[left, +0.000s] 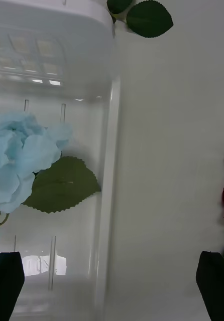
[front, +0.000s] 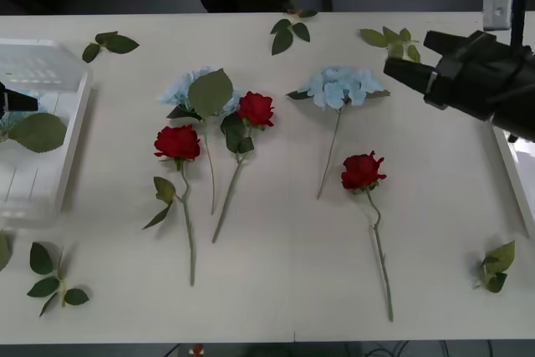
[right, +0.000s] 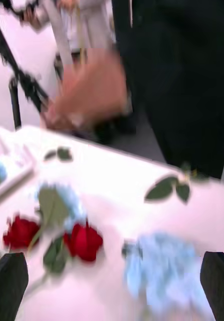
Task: Place the red flowers into the right box and the blue flowers into the left box. If a person shows an open palm, hand one flower to the person first, then continue sorting.
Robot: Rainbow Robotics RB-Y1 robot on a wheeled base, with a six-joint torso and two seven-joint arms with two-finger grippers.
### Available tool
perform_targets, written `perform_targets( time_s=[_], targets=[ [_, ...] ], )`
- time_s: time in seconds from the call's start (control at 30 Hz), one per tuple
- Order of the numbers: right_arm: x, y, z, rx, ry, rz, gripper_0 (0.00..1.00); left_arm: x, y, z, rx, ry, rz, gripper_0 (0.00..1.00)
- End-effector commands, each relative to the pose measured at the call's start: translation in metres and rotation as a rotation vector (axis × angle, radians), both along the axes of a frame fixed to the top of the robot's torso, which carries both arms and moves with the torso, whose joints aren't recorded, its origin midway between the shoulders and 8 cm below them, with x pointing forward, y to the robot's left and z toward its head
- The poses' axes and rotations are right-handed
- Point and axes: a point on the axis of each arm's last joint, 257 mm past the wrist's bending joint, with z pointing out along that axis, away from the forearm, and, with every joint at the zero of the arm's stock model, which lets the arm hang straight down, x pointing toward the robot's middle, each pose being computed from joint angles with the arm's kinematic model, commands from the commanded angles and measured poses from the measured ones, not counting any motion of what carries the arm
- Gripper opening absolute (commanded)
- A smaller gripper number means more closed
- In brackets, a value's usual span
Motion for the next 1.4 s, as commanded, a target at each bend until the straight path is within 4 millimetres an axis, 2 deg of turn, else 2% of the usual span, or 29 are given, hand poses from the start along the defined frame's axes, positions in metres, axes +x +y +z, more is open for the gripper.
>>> perform_targets(
  time_s=[0.03, 0.13, 0.2, 0.23, 0.4, 0.57, 0.67, 0.83, 1.07, 1.2, 1.4],
  targets=[
    [-0.020, -0.010, -0.025, -0.081, 0.138, 0.022, 1.00, 0.013, -0.017, 0.027, 0.000, -0.076, -0.058, 1.00],
    [-0.034, -0.024, -0.054, -0.146, 0.273, 0.022, 1.00, 0.020, -0.043, 0.024, -0.065, -0.103, -0.090, 1.00],
    [-0.037, -0.026, -0.060, -0.159, 0.300, 0.020, 1.00, 0.021, -0.048, 0.023, -0.076, -0.105, -0.095, 1.00],
    [-0.048, -0.037, -0.080, -0.199, 0.408, 0.006, 1.00, 0.027, -0.068, 0.021, -0.107, -0.115, -0.119, 1.00],
    [-0.067, -0.061, -0.116, -0.268, 0.606, -0.077, 1.00, 0.037, -0.115, 0.009, -0.127, -0.143, -0.154, 1.00],
    [-0.089, -0.082, -0.145, -0.314, 0.798, -0.220, 1.00, 0.036, -0.144, -0.011, -0.127, -0.127, -0.088, 1.00],
    [-0.099, -0.090, -0.158, -0.338, 0.873, -0.318, 1.00, 0.031, -0.154, -0.025, -0.094, -0.114, -0.033, 1.00],
    [-0.105, -0.084, -0.180, -0.325, 0.936, -0.402, 1.00, 0.019, -0.163, -0.050, -0.038, -0.088, 0.022, 1.00],
    [-0.098, -0.068, -0.205, -0.311, 0.950, -0.480, 1.00, 0.007, -0.177, -0.094, 0.092, -0.063, 0.027, 1.00],
    [-0.092, -0.061, -0.219, -0.322, 0.951, -0.504, 1.00, 0.005, -0.190, -0.102, 0.139, -0.062, 0.018, 1.00],
    [-0.072, -0.048, -0.247, -0.363, 0.922, -0.551, 1.00, 0.008, -0.210, -0.118, 0.197, -0.038, -0.016, 1.00]
  ],
)
